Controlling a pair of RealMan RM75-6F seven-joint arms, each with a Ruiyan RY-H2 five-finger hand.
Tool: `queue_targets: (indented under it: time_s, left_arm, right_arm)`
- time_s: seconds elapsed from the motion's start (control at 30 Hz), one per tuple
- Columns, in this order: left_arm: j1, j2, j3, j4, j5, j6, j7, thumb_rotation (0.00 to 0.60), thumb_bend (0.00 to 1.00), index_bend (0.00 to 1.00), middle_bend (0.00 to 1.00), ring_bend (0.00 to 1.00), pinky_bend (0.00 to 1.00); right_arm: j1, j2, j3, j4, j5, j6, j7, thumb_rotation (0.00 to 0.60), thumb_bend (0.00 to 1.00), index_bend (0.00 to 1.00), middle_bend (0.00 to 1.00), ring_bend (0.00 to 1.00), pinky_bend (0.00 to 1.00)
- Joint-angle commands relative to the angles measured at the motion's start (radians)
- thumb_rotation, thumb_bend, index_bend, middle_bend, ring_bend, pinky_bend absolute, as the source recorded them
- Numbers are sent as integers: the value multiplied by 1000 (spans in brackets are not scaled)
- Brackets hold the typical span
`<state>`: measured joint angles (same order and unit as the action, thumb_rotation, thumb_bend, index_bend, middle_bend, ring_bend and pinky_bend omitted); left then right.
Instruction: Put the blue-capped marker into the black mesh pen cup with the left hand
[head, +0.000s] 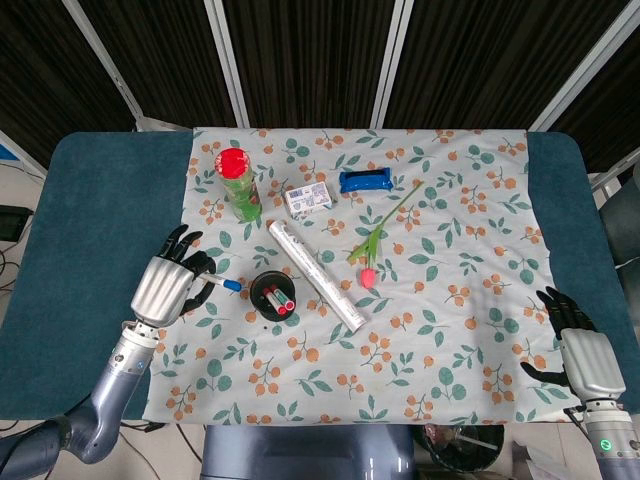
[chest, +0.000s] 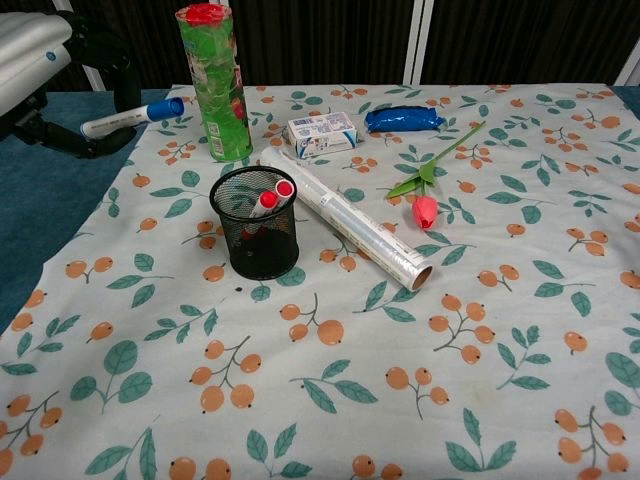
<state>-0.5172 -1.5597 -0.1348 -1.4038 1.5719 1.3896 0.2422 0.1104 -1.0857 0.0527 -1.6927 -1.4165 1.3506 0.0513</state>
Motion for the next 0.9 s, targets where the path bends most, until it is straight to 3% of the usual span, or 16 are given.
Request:
queue_targets:
  time_s: [0.03,0.9]
  left_arm:
    - [1,5,-1,-3,-2,-1,-1,600,373,574,523,163,125]
    - [-4,22,-6,-15,-11,-13,11,600,373,581,529,163,125]
  right_arm:
    - [0,0,0,0,-1,1,-1,600,202,39,0,0,177]
    - [-2,0,-1,0,-4,4,0,600,202,39,0,0,177]
